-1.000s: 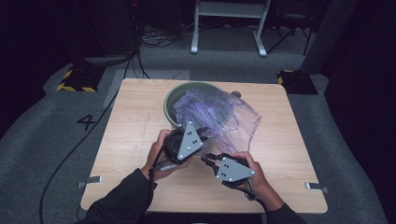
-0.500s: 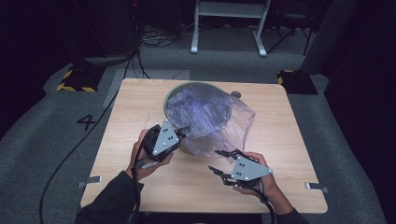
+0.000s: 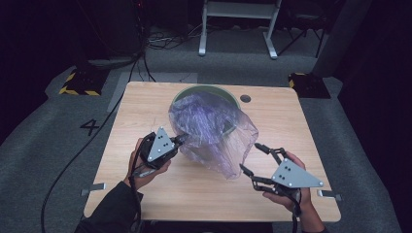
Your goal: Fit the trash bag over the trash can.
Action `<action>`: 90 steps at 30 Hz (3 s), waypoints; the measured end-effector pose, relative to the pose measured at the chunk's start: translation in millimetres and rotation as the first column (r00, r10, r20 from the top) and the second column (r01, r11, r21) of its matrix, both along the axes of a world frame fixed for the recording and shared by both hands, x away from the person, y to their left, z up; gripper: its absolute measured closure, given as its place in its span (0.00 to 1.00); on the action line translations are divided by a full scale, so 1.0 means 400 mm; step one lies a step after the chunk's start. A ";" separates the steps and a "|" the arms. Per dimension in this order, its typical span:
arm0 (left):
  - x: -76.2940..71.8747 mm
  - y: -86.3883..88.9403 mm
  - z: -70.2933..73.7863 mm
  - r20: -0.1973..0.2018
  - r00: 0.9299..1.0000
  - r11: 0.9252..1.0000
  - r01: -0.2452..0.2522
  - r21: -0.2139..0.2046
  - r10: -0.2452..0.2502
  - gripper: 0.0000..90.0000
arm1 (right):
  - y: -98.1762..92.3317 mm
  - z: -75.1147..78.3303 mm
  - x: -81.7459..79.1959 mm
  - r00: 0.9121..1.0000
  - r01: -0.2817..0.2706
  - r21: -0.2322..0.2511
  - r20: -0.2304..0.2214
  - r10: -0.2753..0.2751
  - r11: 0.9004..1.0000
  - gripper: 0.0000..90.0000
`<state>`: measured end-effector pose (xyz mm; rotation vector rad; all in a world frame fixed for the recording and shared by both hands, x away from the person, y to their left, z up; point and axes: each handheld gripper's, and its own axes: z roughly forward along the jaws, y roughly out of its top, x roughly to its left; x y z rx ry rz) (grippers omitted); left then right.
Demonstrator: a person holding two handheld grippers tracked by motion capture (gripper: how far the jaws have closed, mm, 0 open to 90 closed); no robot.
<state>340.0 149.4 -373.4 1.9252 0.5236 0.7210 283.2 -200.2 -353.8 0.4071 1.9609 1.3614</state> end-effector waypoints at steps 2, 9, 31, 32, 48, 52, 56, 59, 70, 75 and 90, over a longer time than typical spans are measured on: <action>0.001 0.001 -0.004 -0.007 1.000 1.000 0.004 -0.003 -0.004 1.00 | -0.003 0.005 0.009 0.999 0.040 0.016 -0.003 -0.040 0.999 0.32; 0.005 0.009 -0.027 -0.010 1.000 1.000 0.004 0.020 -0.004 1.00 | -0.003 0.000 0.113 0.973 0.214 0.064 -0.103 -0.206 0.975 0.35; 0.100 0.151 -0.084 -0.071 0.989 0.990 -0.135 -0.031 0.133 0.96 | -0.029 -0.050 0.332 0.943 0.262 -0.037 -0.202 -0.264 0.964 1.00; 0.103 0.157 -0.084 -0.072 0.986 0.988 -0.150 -0.027 0.147 0.92 | -0.031 -0.051 0.335 0.942 0.261 -0.035 -0.209 -0.263 0.965 1.00; -0.019 0.186 -0.019 -0.030 1.000 0.999 -0.009 -0.044 0.008 0.17 | -0.025 -0.029 0.315 0.949 0.259 -0.054 -0.174 -0.265 0.964 1.00; -0.031 0.150 -0.010 -0.011 0.999 1.000 0.030 0.003 -0.030 0.17 | -0.019 -0.025 0.317 0.949 0.256 -0.059 -0.172 -0.263 0.965 1.00; -0.026 0.098 -0.013 0.025 0.999 0.996 0.038 0.080 -0.040 0.17 | -0.010 -0.017 0.319 0.950 0.256 -0.057 -0.167 -0.262 0.965 1.00; -0.010 0.071 -0.025 0.065 0.998 0.990 -0.023 0.141 0.014 0.26 | -0.003 -0.014 0.320 0.954 0.246 -0.065 -0.162 -0.254 0.967 1.00; 0.029 0.095 -0.001 0.091 0.996 0.994 -0.026 0.104 0.017 0.92 | 0.000 -0.010 0.326 0.956 0.238 -0.077 -0.156 -0.247 0.968 1.00; 0.032 0.118 0.026 0.095 0.995 1.000 -0.010 0.018 0.009 0.99 | 0.000 -0.002 0.334 0.956 0.239 -0.076 -0.154 -0.248 0.968 1.00; 0.087 0.143 0.115 0.091 0.996 0.994 -0.002 -0.110 0.012 1.00 | 0.013 0.038 0.383 0.952 0.242 -0.086 -0.172 -0.253 0.967 1.00</action>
